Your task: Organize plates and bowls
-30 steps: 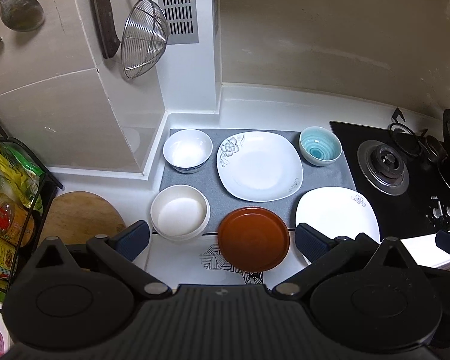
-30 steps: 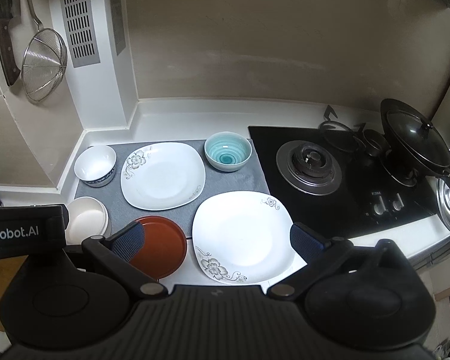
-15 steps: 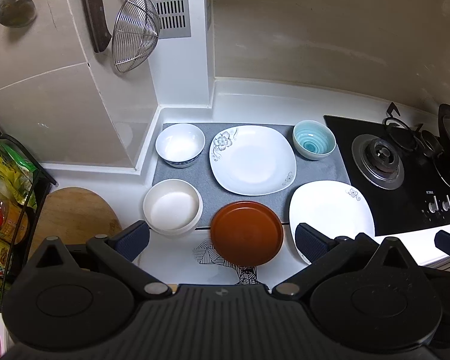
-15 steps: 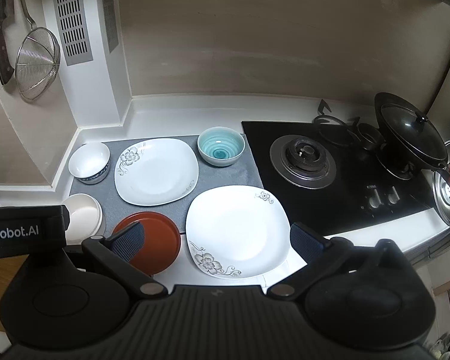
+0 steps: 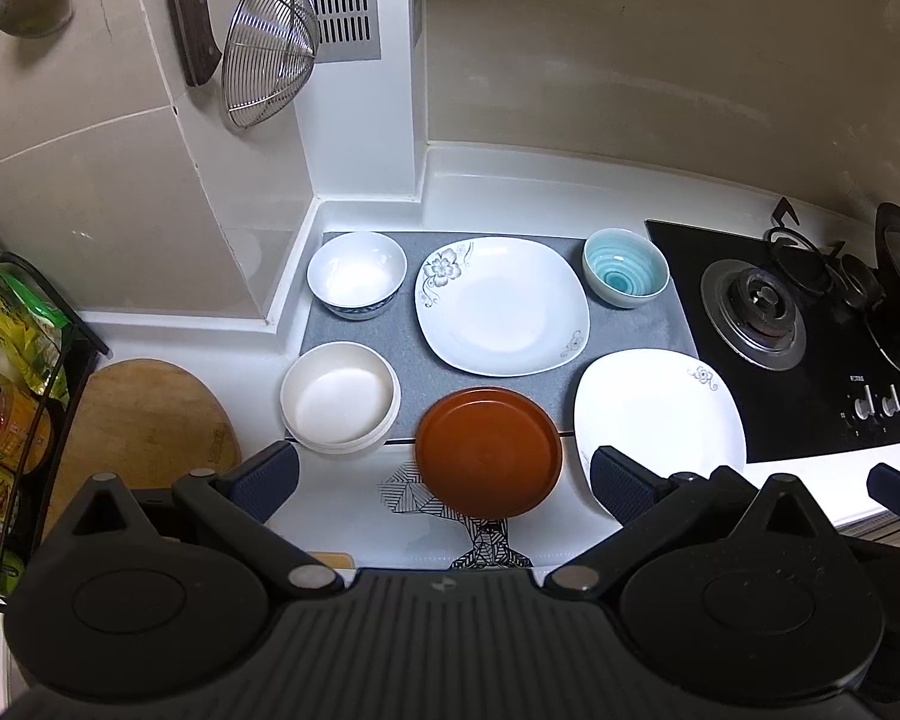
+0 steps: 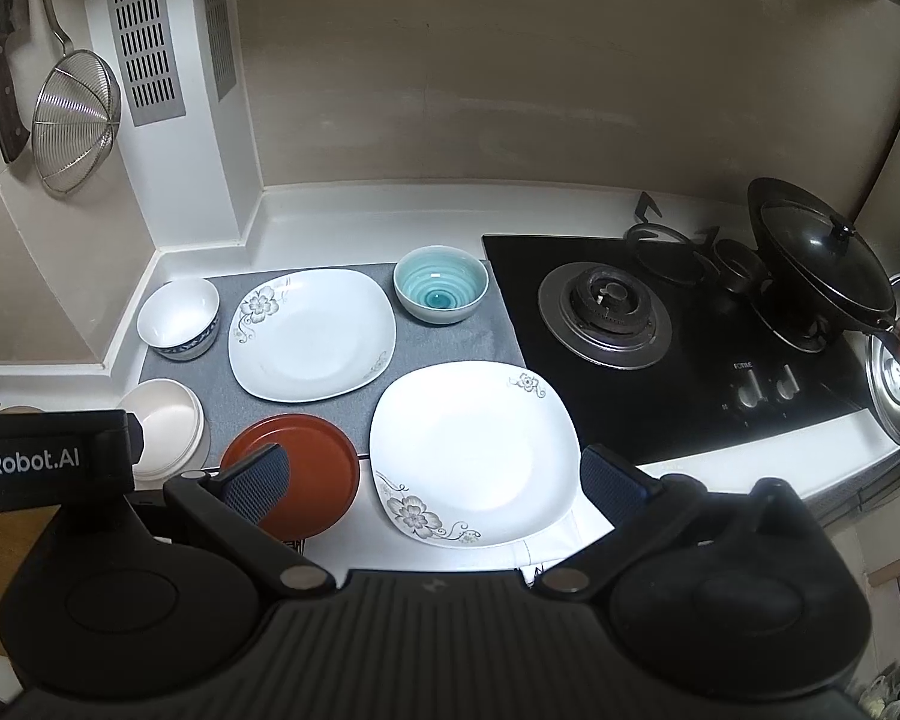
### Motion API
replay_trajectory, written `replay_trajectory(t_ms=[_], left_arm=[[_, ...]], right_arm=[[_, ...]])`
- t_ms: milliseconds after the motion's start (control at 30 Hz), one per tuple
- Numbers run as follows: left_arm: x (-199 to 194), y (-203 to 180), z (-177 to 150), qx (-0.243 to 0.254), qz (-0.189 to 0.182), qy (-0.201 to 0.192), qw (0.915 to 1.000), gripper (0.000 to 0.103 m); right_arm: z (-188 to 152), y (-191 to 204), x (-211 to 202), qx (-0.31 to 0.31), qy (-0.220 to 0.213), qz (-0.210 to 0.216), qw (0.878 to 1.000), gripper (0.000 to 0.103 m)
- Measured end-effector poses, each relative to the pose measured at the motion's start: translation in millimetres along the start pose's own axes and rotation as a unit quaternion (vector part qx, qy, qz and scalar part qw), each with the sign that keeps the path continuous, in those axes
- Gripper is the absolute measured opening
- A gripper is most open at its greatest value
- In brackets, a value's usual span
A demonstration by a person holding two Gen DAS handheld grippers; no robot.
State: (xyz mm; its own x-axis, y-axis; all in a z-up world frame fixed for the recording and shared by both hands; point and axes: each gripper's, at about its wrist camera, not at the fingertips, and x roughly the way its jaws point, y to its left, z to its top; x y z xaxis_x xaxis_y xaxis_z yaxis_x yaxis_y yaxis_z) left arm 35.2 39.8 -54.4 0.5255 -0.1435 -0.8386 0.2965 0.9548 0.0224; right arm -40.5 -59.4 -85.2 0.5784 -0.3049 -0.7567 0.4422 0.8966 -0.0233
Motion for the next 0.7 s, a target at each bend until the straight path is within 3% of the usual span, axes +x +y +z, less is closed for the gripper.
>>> replay_trajectory(t_ms=[533, 633, 700], left_arm=[[14, -25, -4, 0.004, 0.027, 0.003, 0.9996, 0.103], [34, -31, -5, 0.007, 0.019, 0.000, 0.9998, 0.103], [56, -34, -10, 0.012, 0.011, -0.014, 0.9998, 0.103]], right_arm=[[-3, -22, 24, -0.001, 0.010, 0.019, 1.000, 0.103], [-6, -34, 42, -0.012, -0.006, 0.025, 1.000, 0.103], [-14, -47, 58, -0.030, -0.040, 0.046, 0.998, 0.103]])
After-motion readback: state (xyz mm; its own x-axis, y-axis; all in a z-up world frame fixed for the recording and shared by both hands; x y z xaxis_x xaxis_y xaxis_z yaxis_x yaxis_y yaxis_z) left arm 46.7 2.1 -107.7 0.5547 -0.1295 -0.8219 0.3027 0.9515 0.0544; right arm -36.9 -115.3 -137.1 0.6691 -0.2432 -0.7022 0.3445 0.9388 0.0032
